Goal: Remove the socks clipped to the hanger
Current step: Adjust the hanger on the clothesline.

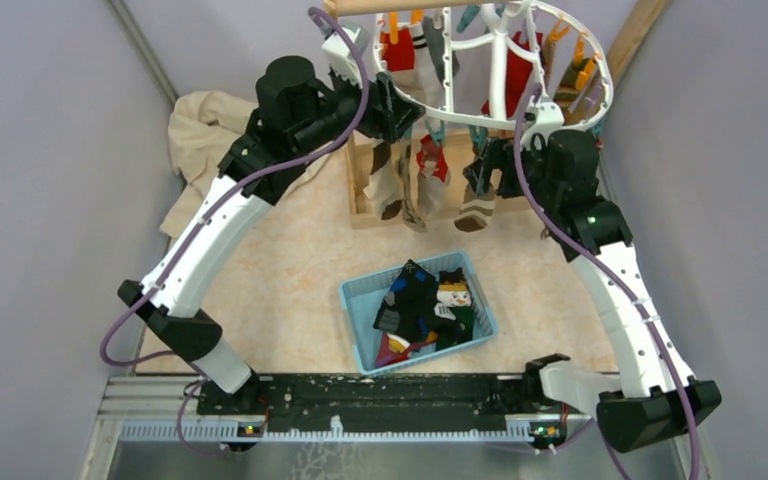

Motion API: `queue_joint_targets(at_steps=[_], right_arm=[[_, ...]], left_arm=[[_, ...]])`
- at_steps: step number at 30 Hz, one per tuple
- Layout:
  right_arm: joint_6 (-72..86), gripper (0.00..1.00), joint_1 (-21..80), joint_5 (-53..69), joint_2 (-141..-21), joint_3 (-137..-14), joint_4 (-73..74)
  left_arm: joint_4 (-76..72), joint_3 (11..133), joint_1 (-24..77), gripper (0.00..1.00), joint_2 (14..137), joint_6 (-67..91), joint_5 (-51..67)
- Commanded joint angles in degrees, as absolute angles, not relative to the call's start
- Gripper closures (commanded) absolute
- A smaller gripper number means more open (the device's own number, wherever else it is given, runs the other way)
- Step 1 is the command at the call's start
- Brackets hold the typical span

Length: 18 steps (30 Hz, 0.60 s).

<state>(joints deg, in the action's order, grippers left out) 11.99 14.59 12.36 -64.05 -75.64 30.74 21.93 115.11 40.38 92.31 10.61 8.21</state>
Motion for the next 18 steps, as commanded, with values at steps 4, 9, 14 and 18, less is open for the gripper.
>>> queue_joint_targets(at_steps=[4, 9, 14, 18], right_arm=[[13.06, 0.19, 14.72, 3.63, -65.90, -76.52, 28.00], [13.73, 0.19, 15.60, 0.24, -70.11, -78.61, 25.25], [9.80, 0.20, 20.44, -10.19, -74.73, -82.21, 25.37], [7.28, 0.20, 24.48, -21.74, -78.33, -84.88, 25.88]], left_arm=[[22.68, 124.77, 40.52, 0.17, 100.12, 10.29, 8.83], [24.29, 130.89, 40.52, 0.17, 105.57, 10.21, 8.45], [25.04, 133.07, 40.43, 0.17, 108.42, 9.50, 7.71], [25.42, 133.16, 40.34, 0.17, 109.72, 8.98, 6.49]])
